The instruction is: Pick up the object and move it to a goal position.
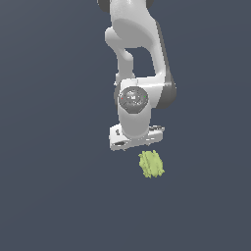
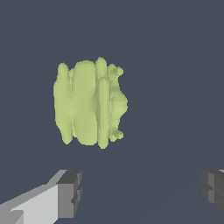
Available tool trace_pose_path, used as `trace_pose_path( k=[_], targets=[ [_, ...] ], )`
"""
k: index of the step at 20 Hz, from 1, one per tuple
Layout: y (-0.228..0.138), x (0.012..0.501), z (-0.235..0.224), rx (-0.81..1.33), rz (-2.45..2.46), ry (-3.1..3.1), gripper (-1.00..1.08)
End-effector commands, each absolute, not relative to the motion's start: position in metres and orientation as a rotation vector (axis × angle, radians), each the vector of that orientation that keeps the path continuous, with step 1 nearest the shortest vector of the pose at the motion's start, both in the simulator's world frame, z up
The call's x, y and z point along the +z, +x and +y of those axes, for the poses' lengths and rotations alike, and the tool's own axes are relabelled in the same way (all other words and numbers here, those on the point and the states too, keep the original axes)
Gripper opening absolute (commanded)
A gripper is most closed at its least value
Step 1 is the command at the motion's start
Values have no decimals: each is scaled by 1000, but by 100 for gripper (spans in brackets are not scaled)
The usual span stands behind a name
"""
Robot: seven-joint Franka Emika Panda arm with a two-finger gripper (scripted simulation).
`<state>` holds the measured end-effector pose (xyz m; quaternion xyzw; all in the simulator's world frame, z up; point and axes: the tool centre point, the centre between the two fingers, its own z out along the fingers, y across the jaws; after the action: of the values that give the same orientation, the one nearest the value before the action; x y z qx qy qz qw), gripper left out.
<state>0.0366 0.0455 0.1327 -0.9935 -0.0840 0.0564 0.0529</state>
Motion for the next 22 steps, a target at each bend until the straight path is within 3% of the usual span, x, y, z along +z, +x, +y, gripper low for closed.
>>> trace_pose_path(
  k=[1, 22],
  targets=[
    [45, 125, 50, 199, -279, -2986, 108],
    [80, 82, 74, 311, -396, -2739, 108]
  ],
)
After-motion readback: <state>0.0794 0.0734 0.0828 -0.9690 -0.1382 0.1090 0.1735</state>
